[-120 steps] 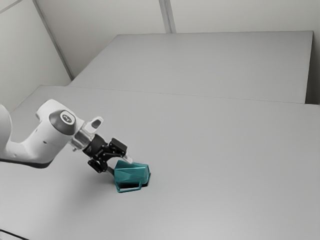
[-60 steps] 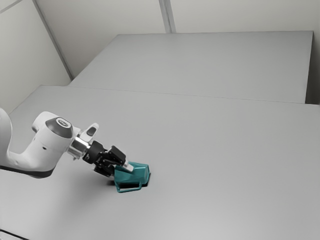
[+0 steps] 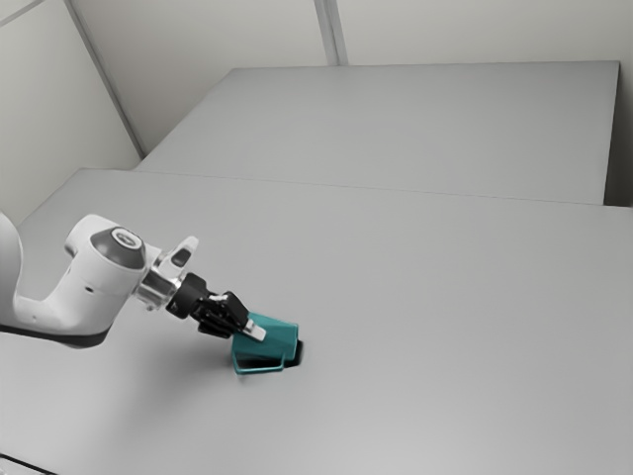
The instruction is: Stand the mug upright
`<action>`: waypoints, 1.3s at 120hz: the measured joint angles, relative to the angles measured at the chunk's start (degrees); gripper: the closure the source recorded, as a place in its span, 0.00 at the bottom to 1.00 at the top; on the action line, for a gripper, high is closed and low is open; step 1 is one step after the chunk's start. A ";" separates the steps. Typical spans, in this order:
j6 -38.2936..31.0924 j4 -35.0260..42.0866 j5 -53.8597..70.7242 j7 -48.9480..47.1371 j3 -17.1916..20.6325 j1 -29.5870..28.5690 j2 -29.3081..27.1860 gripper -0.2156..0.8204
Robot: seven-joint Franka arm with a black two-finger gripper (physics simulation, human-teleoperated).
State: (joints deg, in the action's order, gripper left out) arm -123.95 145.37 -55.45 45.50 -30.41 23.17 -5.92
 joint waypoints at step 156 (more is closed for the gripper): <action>-1.61 -31.56 29.06 -0.81 0.10 8.51 18.40 0.96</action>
State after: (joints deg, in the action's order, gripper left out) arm -125.56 113.81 -26.39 44.69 -30.31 31.68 12.48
